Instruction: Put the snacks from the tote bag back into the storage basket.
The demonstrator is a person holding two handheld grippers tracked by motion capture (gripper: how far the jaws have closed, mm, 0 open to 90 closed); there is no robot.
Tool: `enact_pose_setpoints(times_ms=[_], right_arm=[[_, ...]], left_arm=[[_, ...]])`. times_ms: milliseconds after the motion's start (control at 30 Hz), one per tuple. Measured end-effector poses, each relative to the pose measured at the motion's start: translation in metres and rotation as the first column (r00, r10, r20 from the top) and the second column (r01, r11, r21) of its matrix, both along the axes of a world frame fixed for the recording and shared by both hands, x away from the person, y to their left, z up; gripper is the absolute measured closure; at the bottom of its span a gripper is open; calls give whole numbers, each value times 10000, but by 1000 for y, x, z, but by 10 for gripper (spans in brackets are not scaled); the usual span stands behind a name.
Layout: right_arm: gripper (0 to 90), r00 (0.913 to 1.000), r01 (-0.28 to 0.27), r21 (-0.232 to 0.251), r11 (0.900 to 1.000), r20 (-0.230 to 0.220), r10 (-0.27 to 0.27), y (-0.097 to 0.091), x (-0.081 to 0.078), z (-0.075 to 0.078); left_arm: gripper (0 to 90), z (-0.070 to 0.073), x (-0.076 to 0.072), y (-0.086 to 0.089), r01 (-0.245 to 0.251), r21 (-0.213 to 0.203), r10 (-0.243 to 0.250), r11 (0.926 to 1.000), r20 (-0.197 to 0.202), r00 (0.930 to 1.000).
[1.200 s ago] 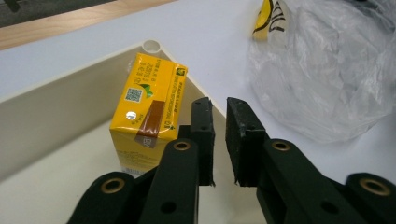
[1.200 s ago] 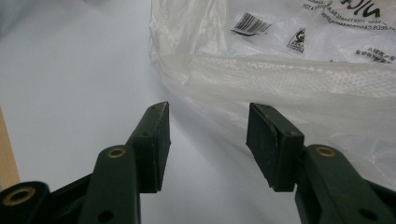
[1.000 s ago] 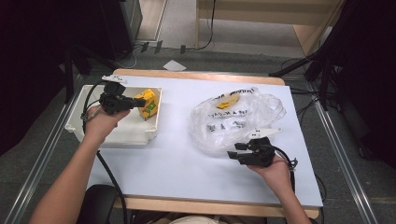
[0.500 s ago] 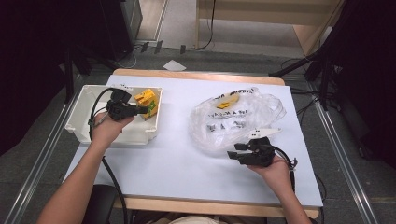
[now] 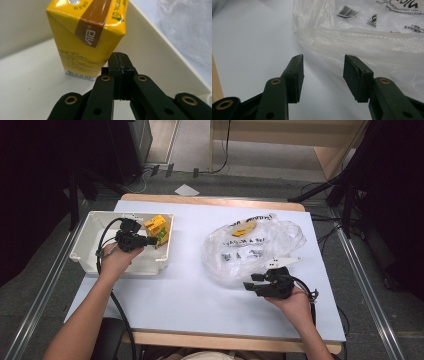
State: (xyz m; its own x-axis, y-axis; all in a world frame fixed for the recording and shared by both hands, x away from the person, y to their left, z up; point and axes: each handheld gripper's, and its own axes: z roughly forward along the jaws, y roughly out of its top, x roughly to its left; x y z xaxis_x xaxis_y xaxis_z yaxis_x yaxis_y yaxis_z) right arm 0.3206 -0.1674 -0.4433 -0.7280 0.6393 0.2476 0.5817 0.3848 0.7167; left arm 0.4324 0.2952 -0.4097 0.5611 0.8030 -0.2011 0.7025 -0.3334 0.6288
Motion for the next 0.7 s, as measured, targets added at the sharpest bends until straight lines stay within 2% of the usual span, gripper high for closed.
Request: enact_pose_setpoints(times_ms=[400, 700], right_arm=[[519, 10000, -19, -26, 10000, 36, 19, 0, 0, 0], [519, 10000, -34, -13, 10000, 19, 34, 0, 0, 0]], left_arm=[[900, -8, 6, 5, -226, 15, 226, 9997, -149, 9996], [900, -12, 13, 11, -629, -68, 628, 9980, -174, 9979]])
